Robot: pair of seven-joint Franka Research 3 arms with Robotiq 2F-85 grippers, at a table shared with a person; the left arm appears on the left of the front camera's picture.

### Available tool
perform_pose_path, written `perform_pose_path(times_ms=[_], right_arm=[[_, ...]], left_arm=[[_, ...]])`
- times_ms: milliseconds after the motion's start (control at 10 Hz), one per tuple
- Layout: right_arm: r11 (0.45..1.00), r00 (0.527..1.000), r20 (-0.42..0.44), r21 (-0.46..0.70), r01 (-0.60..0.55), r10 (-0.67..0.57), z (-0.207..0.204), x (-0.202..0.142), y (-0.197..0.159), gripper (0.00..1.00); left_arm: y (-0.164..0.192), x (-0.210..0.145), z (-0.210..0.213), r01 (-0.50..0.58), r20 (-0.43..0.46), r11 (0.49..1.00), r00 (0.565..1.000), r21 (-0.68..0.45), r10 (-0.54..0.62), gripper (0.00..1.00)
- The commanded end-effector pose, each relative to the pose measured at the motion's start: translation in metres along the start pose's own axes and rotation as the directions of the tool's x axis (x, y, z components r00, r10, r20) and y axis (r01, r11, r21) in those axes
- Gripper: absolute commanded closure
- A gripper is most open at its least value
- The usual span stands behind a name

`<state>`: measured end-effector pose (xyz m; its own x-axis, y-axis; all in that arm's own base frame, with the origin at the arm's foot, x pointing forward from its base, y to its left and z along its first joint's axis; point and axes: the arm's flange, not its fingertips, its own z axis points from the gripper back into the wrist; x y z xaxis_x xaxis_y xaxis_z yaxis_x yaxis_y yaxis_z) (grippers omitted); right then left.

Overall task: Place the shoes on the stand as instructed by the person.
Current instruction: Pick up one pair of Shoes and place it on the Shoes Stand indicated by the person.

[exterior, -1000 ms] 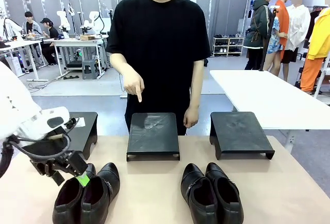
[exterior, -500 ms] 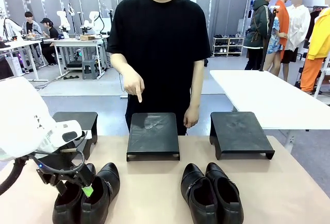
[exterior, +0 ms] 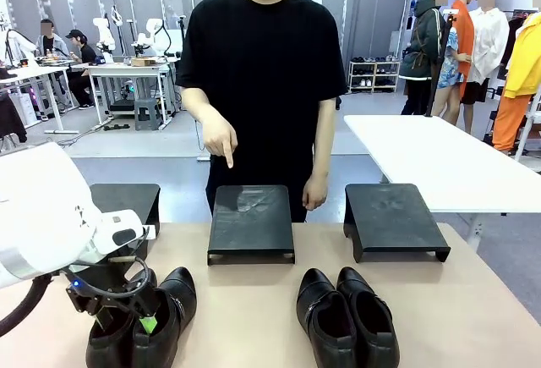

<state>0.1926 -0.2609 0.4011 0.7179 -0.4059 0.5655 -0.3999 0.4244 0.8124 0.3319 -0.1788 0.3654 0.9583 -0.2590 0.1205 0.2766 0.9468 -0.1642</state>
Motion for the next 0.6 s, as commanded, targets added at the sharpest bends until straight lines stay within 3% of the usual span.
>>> perform_pose_path(times_ms=[0,300,400,500], right_arm=[[1.000,1.000,0.016,0.008,-0.023,0.023,0.0002,0.0005,0.0010,0.00],[1.000,1.000,0.016,0.008,-0.023,0.023,0.0002,0.0005,0.0010,0.00],[1.000,1.000,0.016,0.008,-0.023,0.023,0.0002,0.0005,0.0010,0.00],[1.000,1.000,0.016,0.008,-0.023,0.023,0.0002,0.0005,0.0010,0.00]], left_arm=[[0.0118,-0.0402,-0.0202,-0.016,-0.004,1.000,1.000,-0.002,0.016,0.00],[0.0111,-0.0332,-0.0240,-0.022,-0.003,1.000,1.000,0.008,0.022,0.00],[0.0106,-0.0330,-0.0236,-0.013,0.002,1.000,1.000,0.026,0.013,0.16],[0.0104,-0.0330,-0.0236,-0.013,0.000,1.000,1.000,0.018,0.013,0.19]])
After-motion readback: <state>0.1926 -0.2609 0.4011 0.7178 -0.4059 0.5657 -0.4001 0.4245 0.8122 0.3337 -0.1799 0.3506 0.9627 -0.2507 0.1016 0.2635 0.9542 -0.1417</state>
